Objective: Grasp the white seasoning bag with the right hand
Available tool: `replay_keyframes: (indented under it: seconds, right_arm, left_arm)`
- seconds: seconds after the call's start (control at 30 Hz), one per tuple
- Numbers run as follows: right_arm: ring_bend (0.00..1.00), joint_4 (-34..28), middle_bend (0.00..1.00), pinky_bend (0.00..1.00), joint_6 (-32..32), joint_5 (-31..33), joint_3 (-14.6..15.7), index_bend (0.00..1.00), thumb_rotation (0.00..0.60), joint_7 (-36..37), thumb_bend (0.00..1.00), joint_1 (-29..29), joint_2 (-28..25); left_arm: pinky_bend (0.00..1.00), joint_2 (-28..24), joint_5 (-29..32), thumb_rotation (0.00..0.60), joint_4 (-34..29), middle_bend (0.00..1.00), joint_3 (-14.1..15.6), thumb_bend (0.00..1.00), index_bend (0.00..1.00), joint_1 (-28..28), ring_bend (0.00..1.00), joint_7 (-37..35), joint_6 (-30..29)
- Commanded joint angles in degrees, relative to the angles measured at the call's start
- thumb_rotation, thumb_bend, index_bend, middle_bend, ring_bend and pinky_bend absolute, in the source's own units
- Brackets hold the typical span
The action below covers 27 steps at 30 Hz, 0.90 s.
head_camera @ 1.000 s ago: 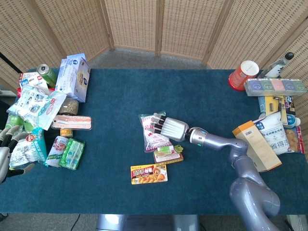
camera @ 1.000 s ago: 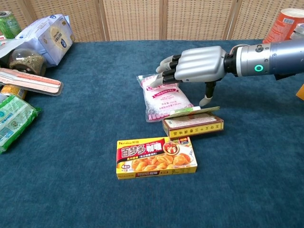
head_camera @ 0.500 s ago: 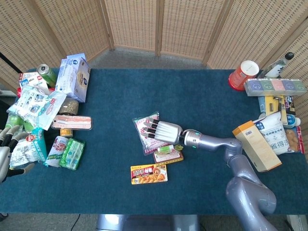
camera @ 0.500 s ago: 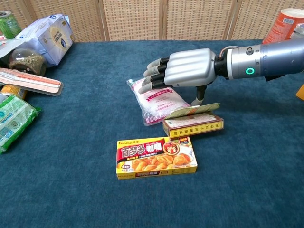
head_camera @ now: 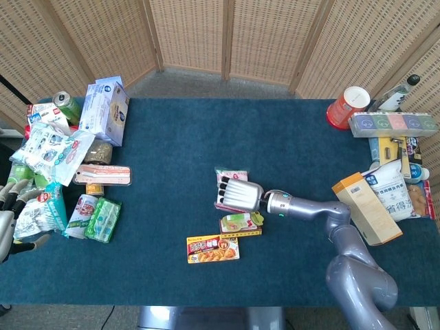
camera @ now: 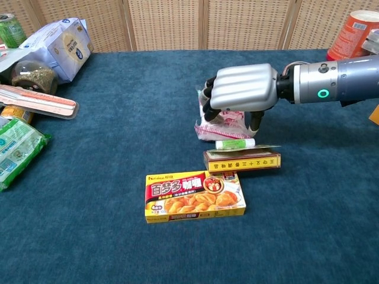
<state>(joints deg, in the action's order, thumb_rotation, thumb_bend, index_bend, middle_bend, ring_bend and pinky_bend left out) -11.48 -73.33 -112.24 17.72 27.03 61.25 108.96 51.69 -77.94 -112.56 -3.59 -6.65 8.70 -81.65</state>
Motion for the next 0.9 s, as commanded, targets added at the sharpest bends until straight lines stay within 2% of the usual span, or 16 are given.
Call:
replay_keyframes:
  seconds: [0.03, 0.13, 0.53, 0.73, 0.9]
  right_arm:
    - [0.37, -0.17, 0.60, 0.39, -0.67, 0.52, -0.35, 0.63, 0.600, -0.12, 0.17, -0.32, -0.64]
    - [0.41, -0.44, 0.62, 0.44, -1.46, 1.40, -1.09, 0.64, 0.600, -0.62, 0.18, -0.41, -1.81]
    - [0.42, -6.10, 0.63, 0.45, -4.77, 3.98, -3.78, 0.65, 0.600, -3.29, 0.19, 0.76, -10.08]
    - [0.42, -12.94, 0.63, 0.45, -6.11, 4.88, -5.85, 0.65, 0.600, -7.23, 0.19, 3.18, -16.17]
    - [0.42, -22.62, 0.63, 0.45, -5.02, 5.82, -8.14, 0.65, 0.600, -11.61, 0.19, 5.76, -22.81]
  left_arm:
    - [0.00, 0.01, -0.07, 0.600, -0.06, 0.00, 0.04, 0.00, 0.22, 0.05, 0.00, 0.02, -0.08]
    - [0.00, 0.03, -0.26, 0.600, -0.15, 0.00, 0.14, 0.00, 0.22, 0.11, 0.00, 0.12, -0.15]
    - [0.00, -0.23, -2.12, 0.600, -0.50, 0.00, 0.60, 0.00, 0.22, 0.21, 0.00, -1.01, -0.27]
    - [0.00, -0.83, -2.46, 0.600, -0.24, 0.00, 0.59, 0.00, 0.22, 0.18, 0.00, -2.92, 0.01]
    - [0.00, -1.39, -2.94, 0.600, -0.13, 0.00, 0.69, 0.00, 0.22, 0.21, 0.00, -4.43, 0.18]
